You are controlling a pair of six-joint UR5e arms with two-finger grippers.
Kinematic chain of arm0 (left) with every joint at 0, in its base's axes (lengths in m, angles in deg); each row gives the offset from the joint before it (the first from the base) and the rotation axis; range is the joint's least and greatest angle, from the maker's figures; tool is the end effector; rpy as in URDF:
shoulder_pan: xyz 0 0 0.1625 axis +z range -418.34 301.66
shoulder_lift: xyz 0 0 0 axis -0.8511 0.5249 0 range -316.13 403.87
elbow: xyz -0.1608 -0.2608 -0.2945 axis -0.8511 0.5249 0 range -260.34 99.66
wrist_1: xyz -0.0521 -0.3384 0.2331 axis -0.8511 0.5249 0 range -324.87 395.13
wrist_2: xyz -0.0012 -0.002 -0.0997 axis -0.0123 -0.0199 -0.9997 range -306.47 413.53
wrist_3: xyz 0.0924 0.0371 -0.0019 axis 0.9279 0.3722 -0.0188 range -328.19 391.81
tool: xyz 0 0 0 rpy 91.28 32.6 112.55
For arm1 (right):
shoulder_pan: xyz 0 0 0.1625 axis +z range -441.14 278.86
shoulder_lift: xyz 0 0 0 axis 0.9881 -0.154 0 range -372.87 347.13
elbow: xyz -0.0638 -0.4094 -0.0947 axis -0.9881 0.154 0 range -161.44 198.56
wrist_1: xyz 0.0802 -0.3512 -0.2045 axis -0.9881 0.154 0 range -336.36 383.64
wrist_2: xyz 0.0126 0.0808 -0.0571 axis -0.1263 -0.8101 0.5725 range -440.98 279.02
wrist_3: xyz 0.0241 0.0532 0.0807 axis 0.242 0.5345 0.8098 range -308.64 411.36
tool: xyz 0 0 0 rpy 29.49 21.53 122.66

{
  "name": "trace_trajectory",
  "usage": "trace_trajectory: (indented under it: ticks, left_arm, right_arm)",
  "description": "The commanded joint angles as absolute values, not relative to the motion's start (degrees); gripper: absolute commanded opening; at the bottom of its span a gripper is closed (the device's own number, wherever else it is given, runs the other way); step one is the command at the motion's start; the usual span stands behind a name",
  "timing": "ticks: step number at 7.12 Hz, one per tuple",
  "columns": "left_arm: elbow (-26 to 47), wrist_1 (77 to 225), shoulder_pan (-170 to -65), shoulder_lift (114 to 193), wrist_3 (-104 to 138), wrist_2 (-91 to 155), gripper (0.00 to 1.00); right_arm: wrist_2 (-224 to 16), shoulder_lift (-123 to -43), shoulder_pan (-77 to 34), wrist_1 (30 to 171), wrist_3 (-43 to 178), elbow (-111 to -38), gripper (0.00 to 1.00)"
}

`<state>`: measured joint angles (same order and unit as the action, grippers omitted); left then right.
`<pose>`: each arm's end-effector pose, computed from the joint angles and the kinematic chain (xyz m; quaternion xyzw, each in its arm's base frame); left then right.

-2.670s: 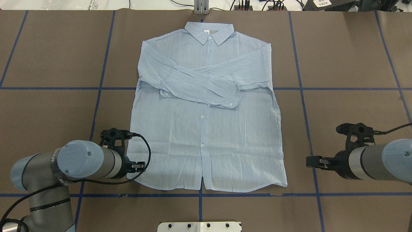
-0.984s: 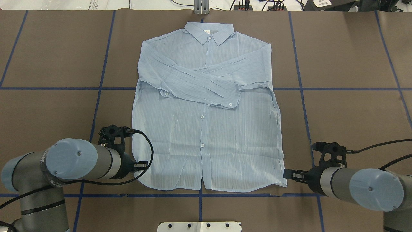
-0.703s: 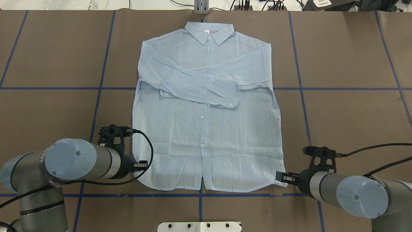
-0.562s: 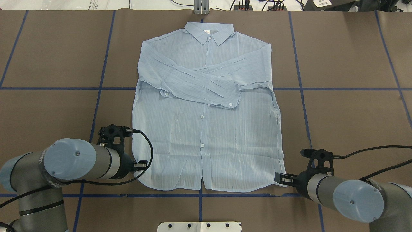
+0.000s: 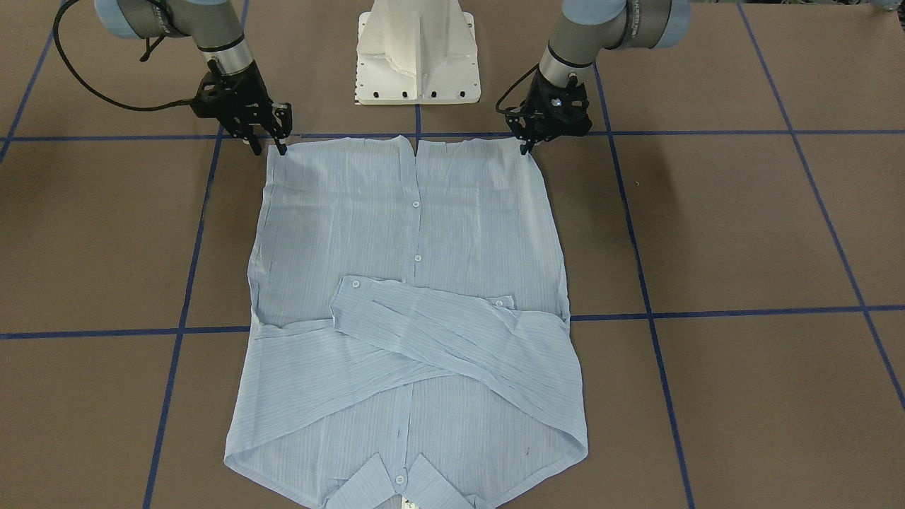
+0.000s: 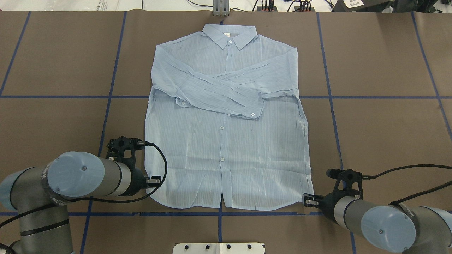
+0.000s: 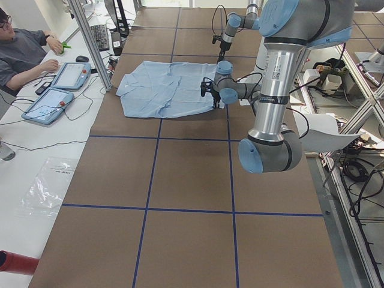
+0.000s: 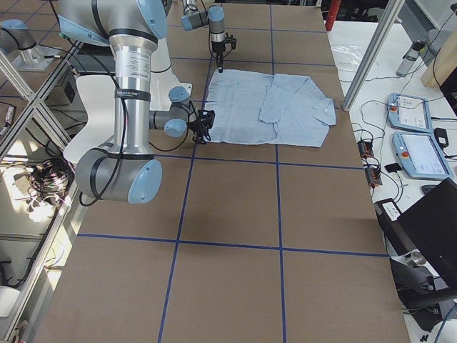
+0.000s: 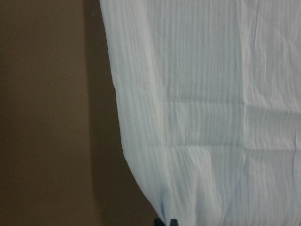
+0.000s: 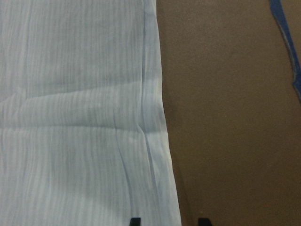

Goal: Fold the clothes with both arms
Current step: 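Lift both hem corners and fold them toward the collar with both grippers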

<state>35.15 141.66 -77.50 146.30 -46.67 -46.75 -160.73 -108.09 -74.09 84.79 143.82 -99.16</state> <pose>0.4708 -0.2860 0.3123 0.0437 0.4605 -0.0181 0.8864 -0.4405 -0.2067 0.4191 0.0978 -0.4279 0.1130 0.8914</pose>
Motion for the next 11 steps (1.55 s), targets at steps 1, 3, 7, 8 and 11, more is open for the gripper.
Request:
trace_trajectory:
  ticks: [1, 3, 7, 8, 11]
  left_arm:
    - [35.15, 141.65, -77.58, 146.26, -46.67, -46.75, 0.00]
    - [35.15, 141.65, -77.58, 146.17, -46.67, -46.75, 0.00]
    - [43.54, 135.29, -77.58, 144.86, -45.88, -51.55, 0.00]
    - [49.07, 130.89, -77.58, 144.85, -45.88, -54.11, 0.00]
    - [59.99, 123.47, -73.91, 144.76, -46.58, -63.25, 0.00]
  right_arm:
    - [-160.70, -108.06, -74.46, 84.81, 143.82, -99.21, 0.32]
    - [-160.70, -108.06, -74.46, 84.73, 143.82, -99.47, 0.00]
    - [-167.34, -106.91, -73.76, 103.42, 143.82, -112.89, 0.00]
    - [-170.60, -107.35, -73.76, 106.67, 144.26, -116.23, 0.00]
    - [-179.41, -107.00, -79.00, 120.28, 144.35, -131.60, 0.00]
